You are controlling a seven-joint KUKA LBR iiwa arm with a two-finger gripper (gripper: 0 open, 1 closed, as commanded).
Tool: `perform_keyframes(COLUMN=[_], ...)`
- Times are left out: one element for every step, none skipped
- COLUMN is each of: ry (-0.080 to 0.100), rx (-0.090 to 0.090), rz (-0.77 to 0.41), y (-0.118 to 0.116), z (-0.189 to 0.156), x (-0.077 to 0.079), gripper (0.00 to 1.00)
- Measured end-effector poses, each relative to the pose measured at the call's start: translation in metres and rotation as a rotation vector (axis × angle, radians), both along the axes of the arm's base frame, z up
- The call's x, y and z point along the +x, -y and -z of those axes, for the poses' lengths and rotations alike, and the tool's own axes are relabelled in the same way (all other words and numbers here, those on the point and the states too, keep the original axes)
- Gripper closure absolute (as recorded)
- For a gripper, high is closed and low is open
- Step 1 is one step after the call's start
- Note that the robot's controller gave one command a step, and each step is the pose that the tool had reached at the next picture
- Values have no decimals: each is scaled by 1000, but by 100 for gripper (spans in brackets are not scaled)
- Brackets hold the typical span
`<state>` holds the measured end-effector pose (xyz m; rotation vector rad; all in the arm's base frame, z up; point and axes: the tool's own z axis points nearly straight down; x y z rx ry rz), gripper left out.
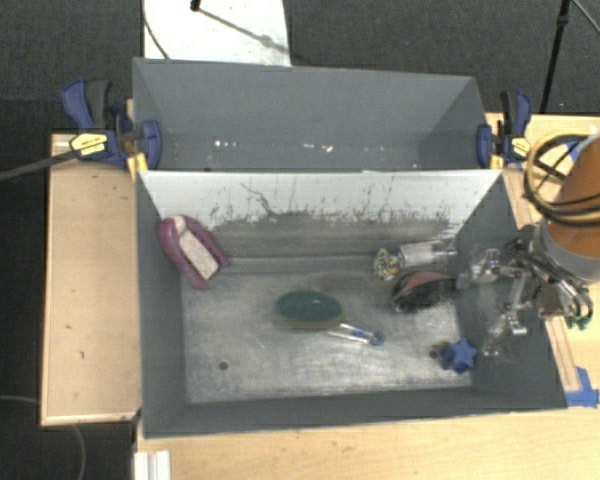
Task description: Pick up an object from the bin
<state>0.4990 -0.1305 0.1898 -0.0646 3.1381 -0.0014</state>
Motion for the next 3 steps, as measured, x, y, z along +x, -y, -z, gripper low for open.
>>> perform_keyframes(ry=[-2, -5, 7], rx=[0, -3, -4], rz=[-429, -431, -429], y=[3, 5, -8], z=[114, 113, -18], x=[3, 2, 2], gripper=[0, 100, 100])
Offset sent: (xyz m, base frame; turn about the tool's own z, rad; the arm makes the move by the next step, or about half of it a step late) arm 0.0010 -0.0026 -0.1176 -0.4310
